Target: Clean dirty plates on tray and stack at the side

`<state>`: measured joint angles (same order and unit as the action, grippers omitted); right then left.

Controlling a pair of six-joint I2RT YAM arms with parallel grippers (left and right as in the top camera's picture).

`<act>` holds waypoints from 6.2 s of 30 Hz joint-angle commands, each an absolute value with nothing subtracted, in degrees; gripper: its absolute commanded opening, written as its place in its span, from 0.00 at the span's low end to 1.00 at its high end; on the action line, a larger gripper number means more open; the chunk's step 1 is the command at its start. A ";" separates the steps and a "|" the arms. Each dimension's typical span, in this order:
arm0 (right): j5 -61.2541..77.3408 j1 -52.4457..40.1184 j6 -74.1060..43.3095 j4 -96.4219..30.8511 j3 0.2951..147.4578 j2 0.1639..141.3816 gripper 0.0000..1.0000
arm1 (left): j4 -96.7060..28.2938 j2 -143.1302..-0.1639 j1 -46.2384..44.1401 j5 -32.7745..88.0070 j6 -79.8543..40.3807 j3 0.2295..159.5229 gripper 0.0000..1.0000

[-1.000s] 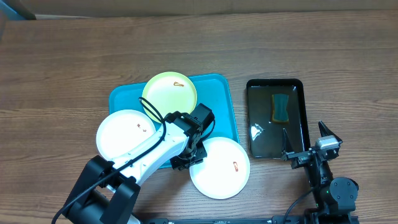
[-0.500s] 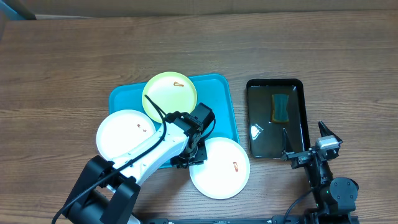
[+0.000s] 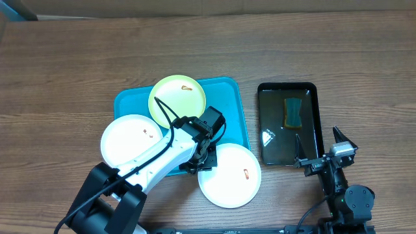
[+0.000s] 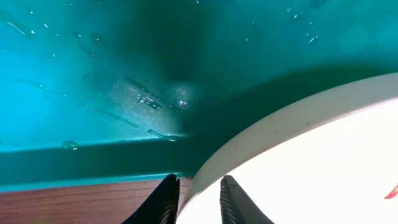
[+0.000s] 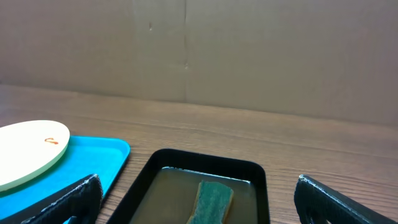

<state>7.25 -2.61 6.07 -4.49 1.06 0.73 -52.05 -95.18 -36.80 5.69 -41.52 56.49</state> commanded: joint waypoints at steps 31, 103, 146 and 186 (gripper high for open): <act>7.18 -2.39 6.26 -4.21 0.47 0.16 1.00 | -47.53 -95.13 -37.08 1.41 -40.23 53.23 0.04; 7.79 -2.50 -7.73 -65.17 76.01 56.18 1.00 | -48.23 -94.41 -30.87 -16.49 -35.07 60.47 0.04; 5.19 -4.16 -9.69 -41.45 59.29 105.73 0.27 | -47.07 -96.64 -30.76 -16.25 -34.63 60.47 0.04; 5.23 -4.16 -10.52 -46.81 62.46 105.49 0.04 | -47.11 -96.64 -30.76 -16.25 -34.63 60.47 0.04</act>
